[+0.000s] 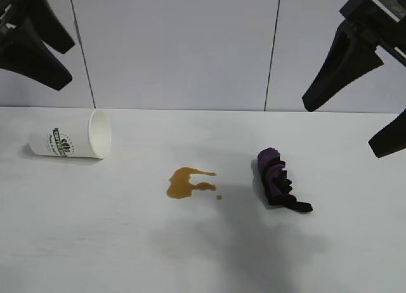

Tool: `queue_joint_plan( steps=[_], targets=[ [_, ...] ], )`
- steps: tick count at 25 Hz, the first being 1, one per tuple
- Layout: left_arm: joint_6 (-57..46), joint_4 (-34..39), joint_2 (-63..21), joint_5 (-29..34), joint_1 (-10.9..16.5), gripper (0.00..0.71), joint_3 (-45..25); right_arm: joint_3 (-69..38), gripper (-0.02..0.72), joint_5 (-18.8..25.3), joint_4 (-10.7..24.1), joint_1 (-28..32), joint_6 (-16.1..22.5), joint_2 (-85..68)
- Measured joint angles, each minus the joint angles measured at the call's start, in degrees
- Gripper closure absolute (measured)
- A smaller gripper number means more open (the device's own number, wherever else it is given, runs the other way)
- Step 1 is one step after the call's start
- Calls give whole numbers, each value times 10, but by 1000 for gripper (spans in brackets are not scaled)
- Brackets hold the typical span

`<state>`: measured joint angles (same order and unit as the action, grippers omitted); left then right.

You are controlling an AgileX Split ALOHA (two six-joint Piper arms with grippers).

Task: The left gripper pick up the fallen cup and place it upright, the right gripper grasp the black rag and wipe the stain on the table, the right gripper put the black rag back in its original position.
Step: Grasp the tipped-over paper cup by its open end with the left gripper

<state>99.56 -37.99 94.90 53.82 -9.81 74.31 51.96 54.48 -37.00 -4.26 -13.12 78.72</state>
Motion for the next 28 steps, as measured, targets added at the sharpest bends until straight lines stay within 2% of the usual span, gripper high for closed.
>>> queue_joint_plan(
  steps=[4,7,12,17,24,28],
  targets=[
    [89,0,1,-74,-38,72,0,0,75,0,-1,0,0,0],
    [81,-1,15,-138,-44,79,0,0,75,3,-4,0,0,0],
    [66,4,71,-183,-44,81,0,0,75,12,-6,0,0,0],
    [59,76,121,-188,-43,81,0,0,75,12,-7,0,0,0],
    [9,98,130,-192,-14,81,9,0,75,13,-7,0,0,0],
    [6,101,130,-214,-10,84,10,0,75,13,-7,0,0,0]
  ],
)
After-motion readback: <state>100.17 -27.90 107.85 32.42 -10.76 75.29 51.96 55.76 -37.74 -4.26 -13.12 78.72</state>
